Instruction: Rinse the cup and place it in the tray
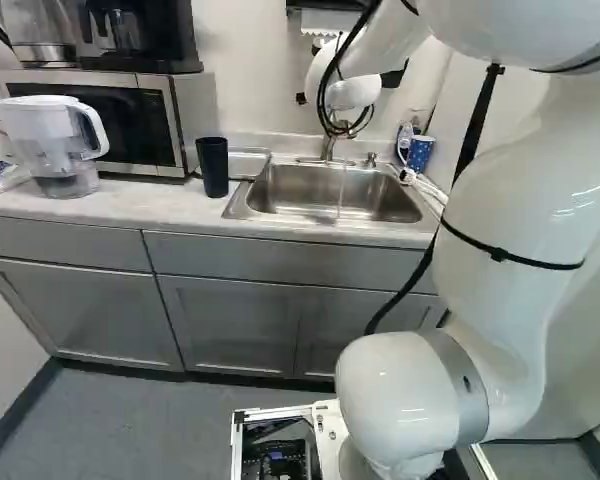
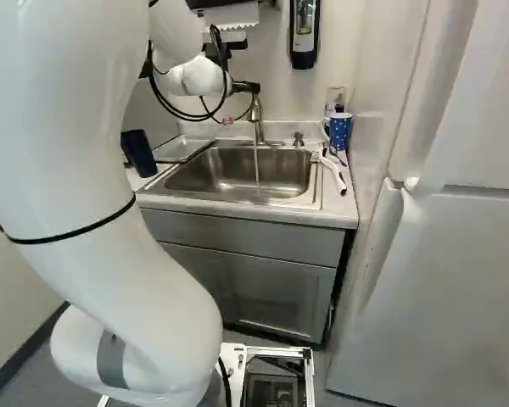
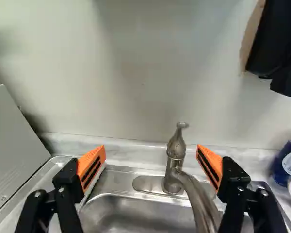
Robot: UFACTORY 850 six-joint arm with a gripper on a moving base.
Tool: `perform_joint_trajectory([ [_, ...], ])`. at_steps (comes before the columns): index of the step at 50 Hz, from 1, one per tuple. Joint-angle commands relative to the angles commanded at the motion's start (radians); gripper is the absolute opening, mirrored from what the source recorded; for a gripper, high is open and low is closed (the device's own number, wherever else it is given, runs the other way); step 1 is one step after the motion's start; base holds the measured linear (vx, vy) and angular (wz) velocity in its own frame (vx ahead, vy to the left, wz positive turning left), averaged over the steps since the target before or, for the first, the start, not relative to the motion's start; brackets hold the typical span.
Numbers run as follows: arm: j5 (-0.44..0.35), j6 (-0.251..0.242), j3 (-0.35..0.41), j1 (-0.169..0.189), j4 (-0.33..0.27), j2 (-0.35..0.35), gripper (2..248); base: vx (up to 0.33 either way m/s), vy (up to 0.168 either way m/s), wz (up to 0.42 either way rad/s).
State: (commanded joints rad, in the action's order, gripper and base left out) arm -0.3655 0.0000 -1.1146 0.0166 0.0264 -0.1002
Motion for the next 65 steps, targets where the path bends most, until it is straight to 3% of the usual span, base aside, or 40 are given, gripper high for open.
perform_joint_trajectory([
  [12, 0.010, 0.000, 0.038, 0.031, 0.000, 0.037, 247, 0.000, 0.000, 0.000],
  [24, 0.073, 0.000, 0.081, 0.060, -0.004, 0.078, 247, 0.000, 0.000, 0.000],
  [45, 0.277, 0.000, 0.172, 0.099, -0.046, 0.170, 247, 0.000, 0.000, 0.000],
  [65, 0.487, 0.000, 0.229, 0.105, -0.094, 0.231, 247, 0.000, 0.000, 0.000],
])
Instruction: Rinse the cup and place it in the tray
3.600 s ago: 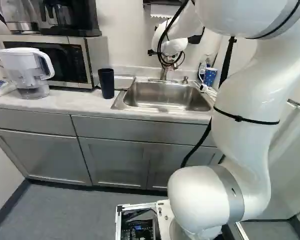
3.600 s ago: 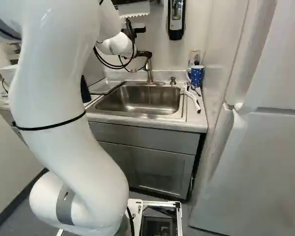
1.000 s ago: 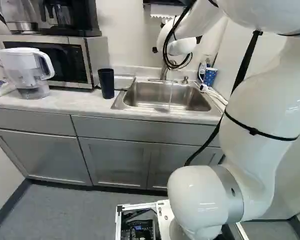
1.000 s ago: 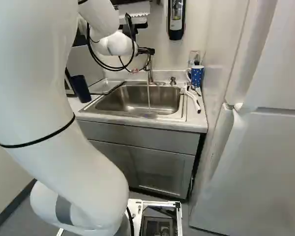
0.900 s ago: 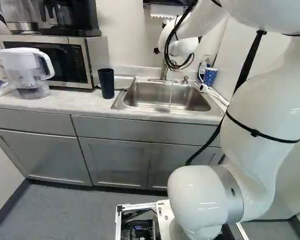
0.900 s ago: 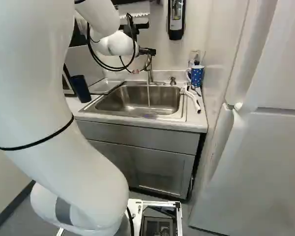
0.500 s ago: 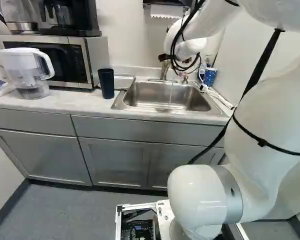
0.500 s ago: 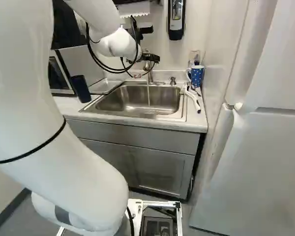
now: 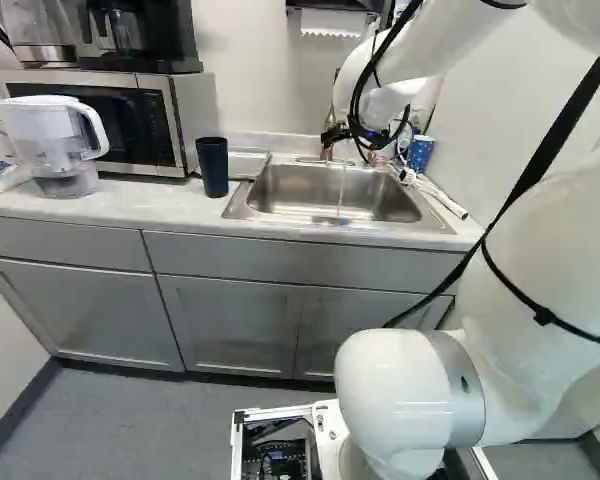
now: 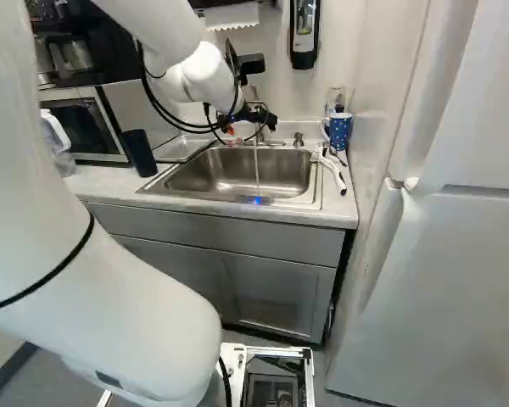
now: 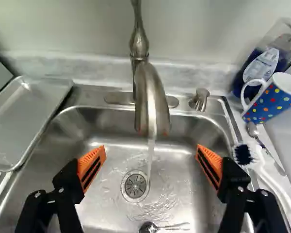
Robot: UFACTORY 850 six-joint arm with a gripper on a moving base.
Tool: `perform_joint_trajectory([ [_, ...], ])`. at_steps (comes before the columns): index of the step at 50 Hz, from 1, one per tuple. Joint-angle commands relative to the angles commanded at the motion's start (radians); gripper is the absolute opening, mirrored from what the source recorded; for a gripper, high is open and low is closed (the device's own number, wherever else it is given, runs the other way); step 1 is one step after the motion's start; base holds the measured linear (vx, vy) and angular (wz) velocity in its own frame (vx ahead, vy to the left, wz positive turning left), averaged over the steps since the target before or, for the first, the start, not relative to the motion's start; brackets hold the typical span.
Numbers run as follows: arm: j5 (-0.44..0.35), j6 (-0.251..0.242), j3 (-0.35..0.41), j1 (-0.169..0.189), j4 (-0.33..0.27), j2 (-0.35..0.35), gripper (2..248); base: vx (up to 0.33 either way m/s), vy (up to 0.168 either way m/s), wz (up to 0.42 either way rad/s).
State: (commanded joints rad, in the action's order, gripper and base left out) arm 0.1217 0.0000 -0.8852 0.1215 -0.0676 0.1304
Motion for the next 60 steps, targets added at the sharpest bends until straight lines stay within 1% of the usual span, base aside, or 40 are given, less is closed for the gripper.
perform_joint_trajectory([
  [20, 0.210, 0.000, 0.000, 0.000, -0.006, 0.000, 247, 0.000, 0.000, 0.000],
  [37, 0.210, 0.000, 0.001, -0.005, -0.006, 0.001, 247, 0.000, 0.000, 0.000],
  [45, 0.210, 0.000, 0.005, -0.027, -0.006, 0.005, 247, 0.000, 0.000, 0.000],
  [60, 0.210, 0.000, 0.011, -0.081, -0.006, 0.011, 247, 0.000, 0.000, 0.000],
])
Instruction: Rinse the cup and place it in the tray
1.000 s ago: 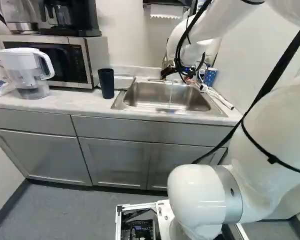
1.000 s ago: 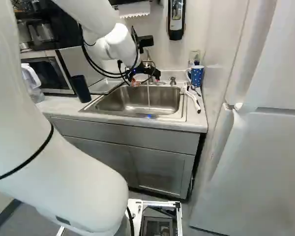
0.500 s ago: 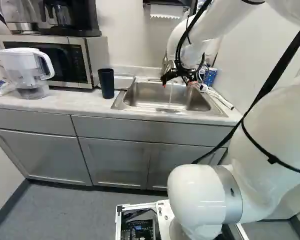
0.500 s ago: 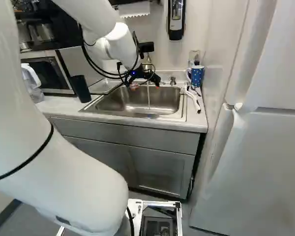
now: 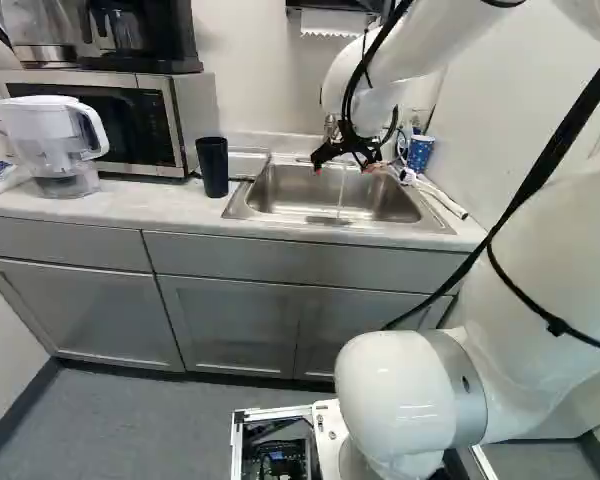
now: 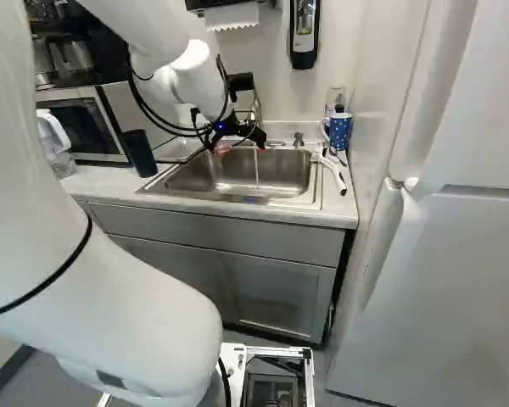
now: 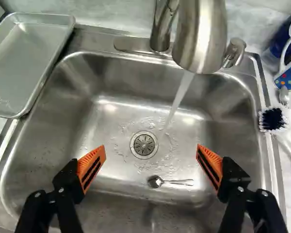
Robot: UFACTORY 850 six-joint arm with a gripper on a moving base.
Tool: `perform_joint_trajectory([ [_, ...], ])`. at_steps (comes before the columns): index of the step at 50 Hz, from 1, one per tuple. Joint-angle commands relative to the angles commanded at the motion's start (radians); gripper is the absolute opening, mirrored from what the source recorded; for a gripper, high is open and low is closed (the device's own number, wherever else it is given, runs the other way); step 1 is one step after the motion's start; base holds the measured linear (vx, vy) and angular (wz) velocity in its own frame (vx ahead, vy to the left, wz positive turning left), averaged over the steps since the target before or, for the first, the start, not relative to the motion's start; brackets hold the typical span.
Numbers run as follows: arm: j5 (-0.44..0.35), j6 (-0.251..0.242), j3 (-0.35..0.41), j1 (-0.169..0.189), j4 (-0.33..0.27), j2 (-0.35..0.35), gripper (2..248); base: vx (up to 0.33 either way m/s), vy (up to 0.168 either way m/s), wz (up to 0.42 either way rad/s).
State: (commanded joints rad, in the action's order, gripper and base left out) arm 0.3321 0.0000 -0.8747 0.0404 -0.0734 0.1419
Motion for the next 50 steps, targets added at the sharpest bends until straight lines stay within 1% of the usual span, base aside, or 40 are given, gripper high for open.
perform_joint_trajectory([
  [33, 0.000, 0.000, -0.019, -0.120, 0.026, -0.021, 247, 0.000, 0.000, 0.000],
  [50, 0.000, 0.000, -0.029, -0.181, 0.026, -0.030, 247, 0.000, 0.000, 0.000],
])
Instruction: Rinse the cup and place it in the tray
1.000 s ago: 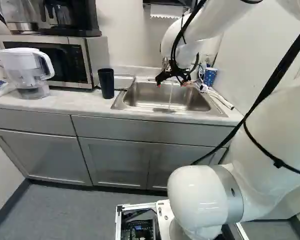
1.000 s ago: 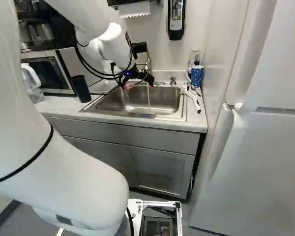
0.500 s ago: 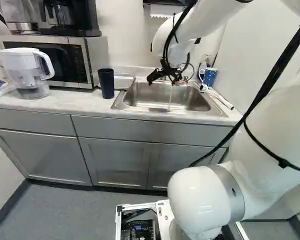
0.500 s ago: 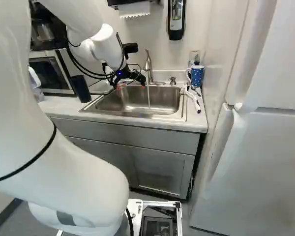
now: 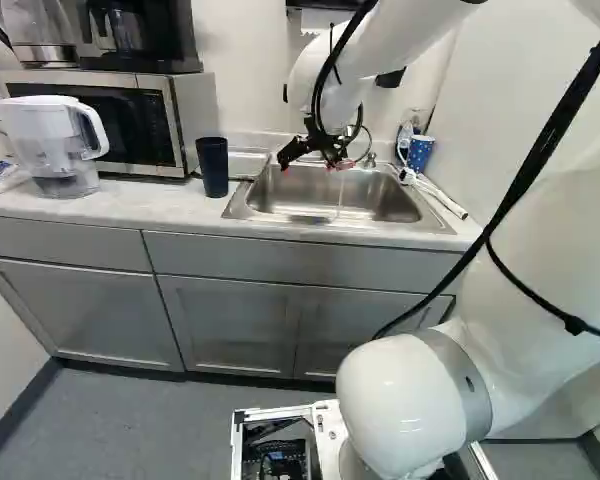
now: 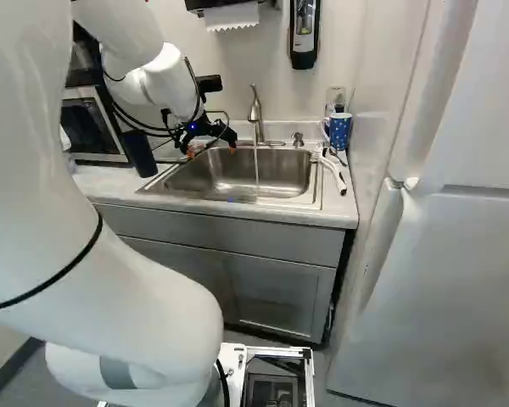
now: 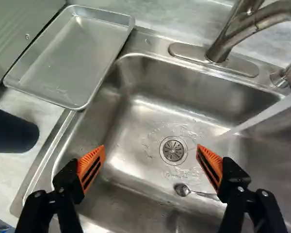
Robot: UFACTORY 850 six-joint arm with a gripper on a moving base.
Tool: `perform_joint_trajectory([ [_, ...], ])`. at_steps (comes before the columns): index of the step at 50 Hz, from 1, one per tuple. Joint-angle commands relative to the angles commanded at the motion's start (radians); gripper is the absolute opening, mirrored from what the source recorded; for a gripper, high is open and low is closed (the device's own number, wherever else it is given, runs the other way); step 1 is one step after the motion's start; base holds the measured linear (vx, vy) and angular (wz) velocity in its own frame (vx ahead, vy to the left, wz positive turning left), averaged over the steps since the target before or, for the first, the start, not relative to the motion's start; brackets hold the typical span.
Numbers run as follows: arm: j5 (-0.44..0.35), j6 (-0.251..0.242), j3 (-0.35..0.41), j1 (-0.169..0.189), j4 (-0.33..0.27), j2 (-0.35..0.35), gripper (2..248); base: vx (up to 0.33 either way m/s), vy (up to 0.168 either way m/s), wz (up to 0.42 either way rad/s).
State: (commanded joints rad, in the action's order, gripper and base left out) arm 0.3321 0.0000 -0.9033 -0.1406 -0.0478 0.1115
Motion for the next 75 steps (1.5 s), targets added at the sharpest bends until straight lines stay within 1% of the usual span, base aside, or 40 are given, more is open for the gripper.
perform_joint_trajectory([
  [13, 0.000, 0.000, -0.006, -0.047, 0.000, -0.006, 247, 0.000, 0.000, 0.000],
  [45, 0.000, 0.000, 0.006, -0.167, 0.000, 0.007, 247, 0.000, 0.000, 0.000],
  [75, 0.000, 0.000, 0.004, -0.282, 0.000, 0.005, 247, 0.000, 0.000, 0.000],
])
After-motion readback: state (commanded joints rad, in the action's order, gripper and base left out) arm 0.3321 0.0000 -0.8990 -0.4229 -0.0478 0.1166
